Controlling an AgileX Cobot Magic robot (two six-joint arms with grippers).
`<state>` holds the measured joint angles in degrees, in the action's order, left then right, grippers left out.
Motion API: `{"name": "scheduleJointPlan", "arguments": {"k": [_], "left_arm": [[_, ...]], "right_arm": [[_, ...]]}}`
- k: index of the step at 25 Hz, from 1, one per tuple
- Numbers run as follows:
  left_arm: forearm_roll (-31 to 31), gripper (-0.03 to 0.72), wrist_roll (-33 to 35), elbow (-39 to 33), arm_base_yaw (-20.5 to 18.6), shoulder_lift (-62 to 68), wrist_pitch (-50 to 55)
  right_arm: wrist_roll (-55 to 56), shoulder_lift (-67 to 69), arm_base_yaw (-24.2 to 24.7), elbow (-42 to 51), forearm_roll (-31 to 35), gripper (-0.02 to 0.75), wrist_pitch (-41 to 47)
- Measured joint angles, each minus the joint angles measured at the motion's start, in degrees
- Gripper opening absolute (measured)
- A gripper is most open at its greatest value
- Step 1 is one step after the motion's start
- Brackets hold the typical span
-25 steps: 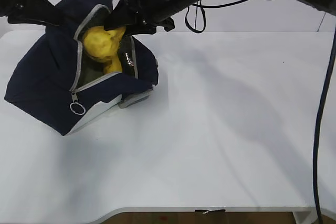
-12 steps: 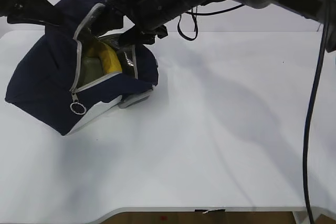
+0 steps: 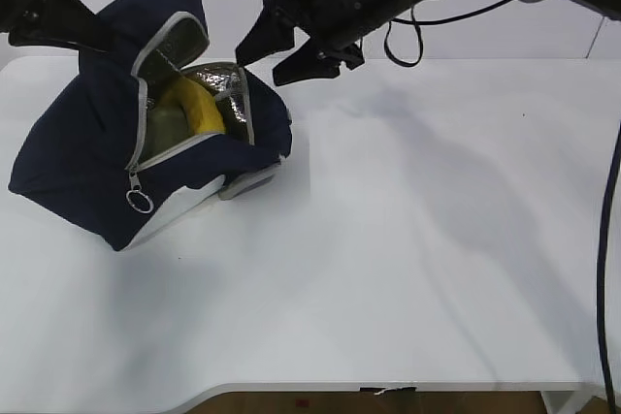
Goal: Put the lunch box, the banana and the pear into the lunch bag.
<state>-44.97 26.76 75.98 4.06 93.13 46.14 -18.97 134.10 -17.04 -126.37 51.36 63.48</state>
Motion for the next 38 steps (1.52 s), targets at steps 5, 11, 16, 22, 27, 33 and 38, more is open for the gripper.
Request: {"name": "scheduleJointPlan", "arguments": {"k": [5,11,16,22,27,33,38], "left_arm": [[0.2,-0.005,0.0,0.0,0.0,-0.1,-0.4],[0.5,-0.005,0.0,0.0,0.0,-0.1,-1.1],[0.9,-0.005,0.0,0.0,0.0,-0.1,-1.4],[1.4,-0.005,0.0,0.0,0.0,-0.1,-1.6],[1.7,-0.005,0.0,0.0,0.0,-0.1,-1.6],[2.1,-0.005,0.0,0.0,0.0,-0.1,-1.7],[2.2,-0.005,0.0,0.0,0.0,-0.1,-1.7]], "right_arm": [[1.0,0.0,1.4,-0.1,-7.6,0.512,1.8],[4.4,0.1,1.4,-0.1,-15.5,0.512,2.2],[6.3,3.3,1.3,-0.2,-15.1,0.512,1.9],[6.3,5.6,1.3,-0.2,-11.5,0.512,0.2],[6.3,8.3,1.2,-0.2,-7.6,0.512,-0.1],[6.4,9.2,1.2,-0.2,-5.4,0.506,-0.3],[6.5,11.0,1.2,-0.2,-2.6,0.347,0.1]]}}
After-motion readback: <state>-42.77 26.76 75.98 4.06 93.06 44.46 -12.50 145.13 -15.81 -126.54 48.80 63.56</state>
